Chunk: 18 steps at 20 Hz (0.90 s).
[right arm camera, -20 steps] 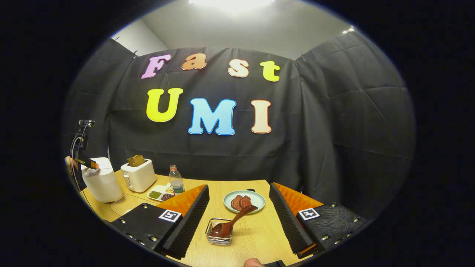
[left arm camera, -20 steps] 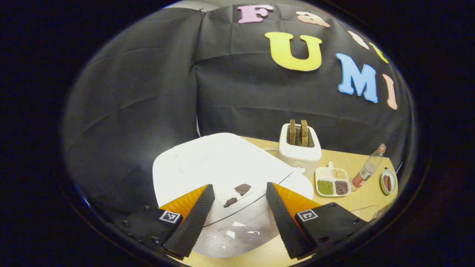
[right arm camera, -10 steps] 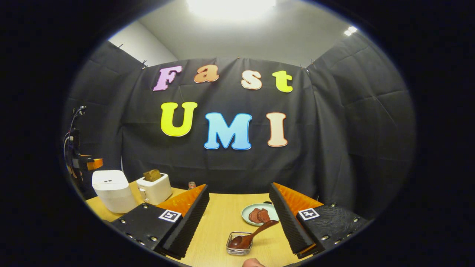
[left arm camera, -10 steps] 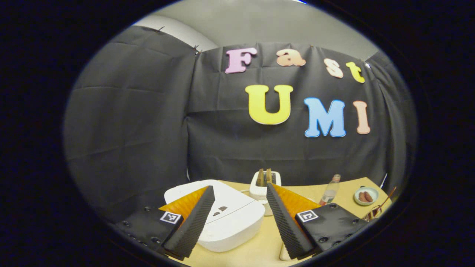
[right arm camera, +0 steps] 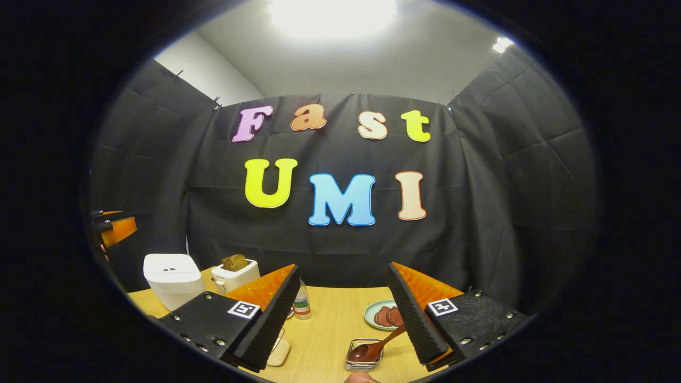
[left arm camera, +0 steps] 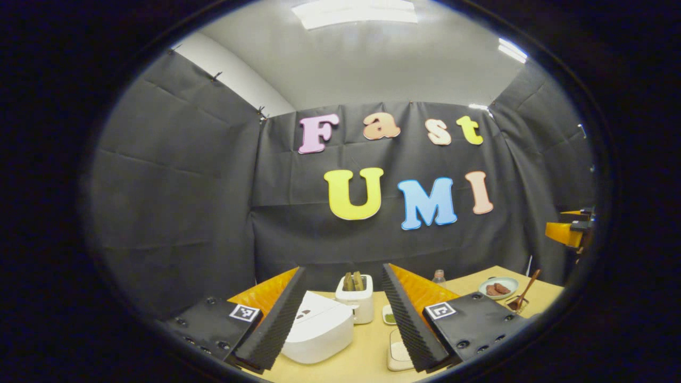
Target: Close the left gripper, press the button to open the rice cooker; take a wooden spoon from the chopstick holder with the right hand, scoop a spoonful of rice and pour it into the rice cooker, then put the wooden spoon back into the chopstick holder.
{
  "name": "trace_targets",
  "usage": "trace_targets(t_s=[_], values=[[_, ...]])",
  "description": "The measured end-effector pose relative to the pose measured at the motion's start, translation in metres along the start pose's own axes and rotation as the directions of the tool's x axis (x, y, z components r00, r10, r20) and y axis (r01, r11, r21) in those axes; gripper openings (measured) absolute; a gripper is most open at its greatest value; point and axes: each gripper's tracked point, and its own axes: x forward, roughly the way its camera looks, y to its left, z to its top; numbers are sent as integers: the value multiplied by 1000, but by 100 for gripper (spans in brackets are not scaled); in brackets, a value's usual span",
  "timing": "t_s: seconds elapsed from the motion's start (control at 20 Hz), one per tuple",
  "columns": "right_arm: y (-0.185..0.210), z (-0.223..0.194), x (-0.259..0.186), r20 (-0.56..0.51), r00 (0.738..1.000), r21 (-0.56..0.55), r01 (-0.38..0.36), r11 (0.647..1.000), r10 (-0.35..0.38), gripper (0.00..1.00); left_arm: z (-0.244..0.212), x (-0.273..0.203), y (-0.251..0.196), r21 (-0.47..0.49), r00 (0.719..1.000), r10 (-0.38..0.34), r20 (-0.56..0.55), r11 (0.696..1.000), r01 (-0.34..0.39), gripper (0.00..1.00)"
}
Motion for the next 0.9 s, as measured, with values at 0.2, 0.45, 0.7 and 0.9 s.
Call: trace_targets(t_s=[0.2,0.45,0.7,0.9], values=[[8,0,-2,31,999,9,7,1000,-7,99,5,-23,0,-25,999,45,9,999,-45,96],[19,-1,-4,26,1000,0,-13,1000,13,99,-3,-24,9,-6,996,85,-15,996,-85,97],[28,5,0,43,999,2,-26,1000,26,99,-11,-25,7,4,995,92,-30,996,-92,96],[37,7,0,44,998,-21,-38,999,39,99,-9,-23,3,11,996,83,-28,997,-82,95]])
